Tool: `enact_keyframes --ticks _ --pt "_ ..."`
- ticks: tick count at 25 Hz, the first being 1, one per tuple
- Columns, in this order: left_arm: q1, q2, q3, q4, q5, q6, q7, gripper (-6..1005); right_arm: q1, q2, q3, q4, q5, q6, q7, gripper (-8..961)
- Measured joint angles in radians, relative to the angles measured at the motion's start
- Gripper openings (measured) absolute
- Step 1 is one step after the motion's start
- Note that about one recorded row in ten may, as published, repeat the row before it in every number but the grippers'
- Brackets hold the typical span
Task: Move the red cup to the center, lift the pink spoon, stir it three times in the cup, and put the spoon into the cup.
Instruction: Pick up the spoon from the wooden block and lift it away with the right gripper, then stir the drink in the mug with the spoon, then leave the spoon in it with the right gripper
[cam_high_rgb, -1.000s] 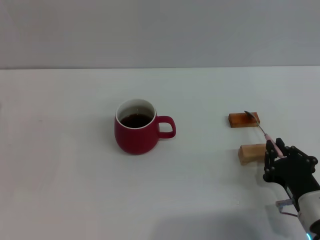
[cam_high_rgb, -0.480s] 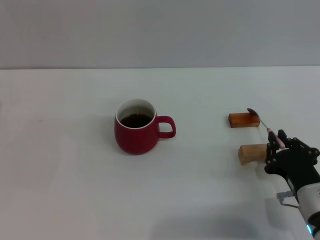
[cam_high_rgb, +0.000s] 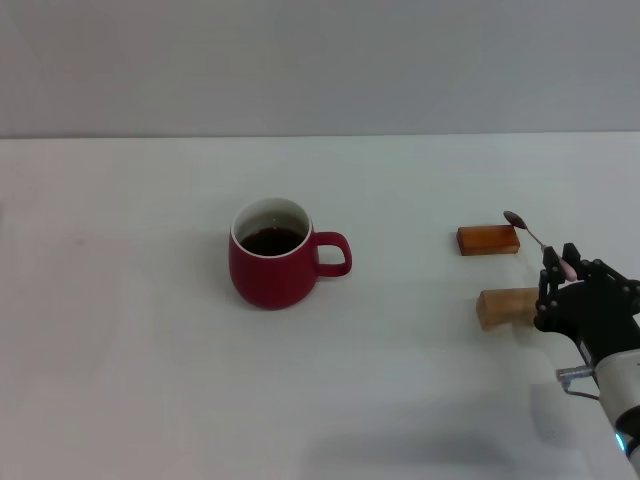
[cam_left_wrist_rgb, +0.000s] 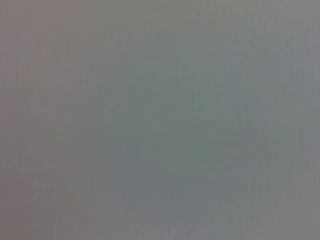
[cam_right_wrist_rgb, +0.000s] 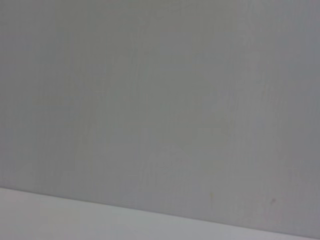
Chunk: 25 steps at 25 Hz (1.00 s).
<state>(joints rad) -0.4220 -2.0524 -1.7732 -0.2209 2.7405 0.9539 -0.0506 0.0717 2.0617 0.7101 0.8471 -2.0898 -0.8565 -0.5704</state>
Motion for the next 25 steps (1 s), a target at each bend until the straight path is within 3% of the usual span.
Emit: enact_keyframes --ticks 10,14,25 --pt "-0.001 0.001 0.000 0.000 -0.001 0.000 0.000 820 0.003 0.000 0.025 0.016 0.000 -0.004 -0.007 138" --pt "-0.001 0.001 0.000 0.000 -0.001 0.000 0.000 670 -0.003 0.003 0.042 0.035 0.000 -0.004 -0.061 138" --pt "-0.001 0.001 0.000 0.002 0.000 -0.001 0.000 674 -0.009 -0.003 0.052 0.108 0.000 0.002 -0.124 137"
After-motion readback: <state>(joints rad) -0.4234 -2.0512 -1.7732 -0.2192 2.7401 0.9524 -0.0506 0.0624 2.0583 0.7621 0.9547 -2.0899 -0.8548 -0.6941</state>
